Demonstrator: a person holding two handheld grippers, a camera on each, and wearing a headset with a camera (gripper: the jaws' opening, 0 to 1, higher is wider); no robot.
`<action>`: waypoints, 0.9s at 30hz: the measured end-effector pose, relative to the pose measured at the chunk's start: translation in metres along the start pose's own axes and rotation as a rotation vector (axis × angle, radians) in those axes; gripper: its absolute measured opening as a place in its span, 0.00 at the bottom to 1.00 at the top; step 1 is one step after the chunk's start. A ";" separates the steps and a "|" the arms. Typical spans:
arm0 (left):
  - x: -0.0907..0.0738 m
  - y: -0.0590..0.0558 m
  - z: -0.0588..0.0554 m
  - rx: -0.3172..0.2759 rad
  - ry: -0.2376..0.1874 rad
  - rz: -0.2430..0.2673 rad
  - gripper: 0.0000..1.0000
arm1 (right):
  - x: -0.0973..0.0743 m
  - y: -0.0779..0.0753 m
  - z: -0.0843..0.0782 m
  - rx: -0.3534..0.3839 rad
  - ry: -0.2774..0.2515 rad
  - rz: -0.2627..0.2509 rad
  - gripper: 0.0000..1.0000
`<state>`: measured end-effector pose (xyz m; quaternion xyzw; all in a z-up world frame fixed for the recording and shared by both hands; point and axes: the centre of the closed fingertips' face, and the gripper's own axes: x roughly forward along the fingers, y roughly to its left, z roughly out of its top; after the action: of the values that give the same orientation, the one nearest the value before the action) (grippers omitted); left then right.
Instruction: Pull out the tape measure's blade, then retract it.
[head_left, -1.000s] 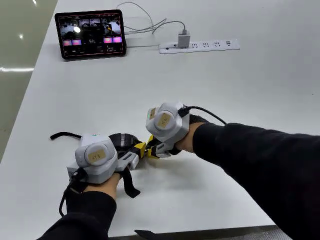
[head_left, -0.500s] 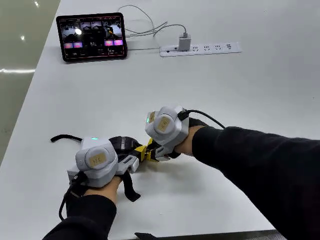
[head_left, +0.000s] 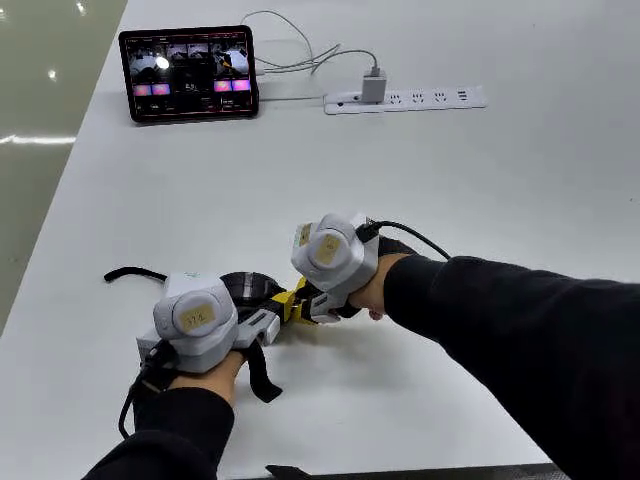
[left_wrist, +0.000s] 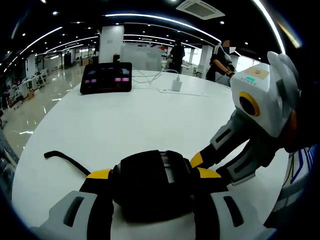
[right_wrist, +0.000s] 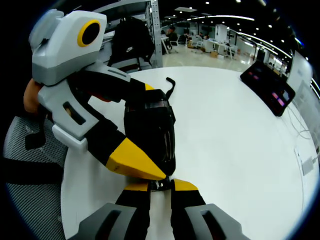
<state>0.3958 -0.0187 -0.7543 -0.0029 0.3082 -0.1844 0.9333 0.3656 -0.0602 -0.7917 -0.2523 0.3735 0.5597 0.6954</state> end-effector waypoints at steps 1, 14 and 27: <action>0.000 0.000 0.000 -0.001 -0.003 -0.002 0.60 | 0.000 0.000 0.000 -0.004 0.003 -0.005 0.11; 0.001 0.001 0.003 -0.091 0.055 -0.072 0.61 | -0.011 0.000 0.000 0.000 0.007 -0.045 0.14; -0.012 0.007 0.022 -0.059 0.018 -0.098 0.70 | -0.031 0.001 0.005 0.050 -0.027 -0.078 0.23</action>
<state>0.4021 -0.0108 -0.7302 -0.0440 0.3212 -0.2207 0.9199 0.3632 -0.0741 -0.7638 -0.2417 0.3677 0.5261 0.7278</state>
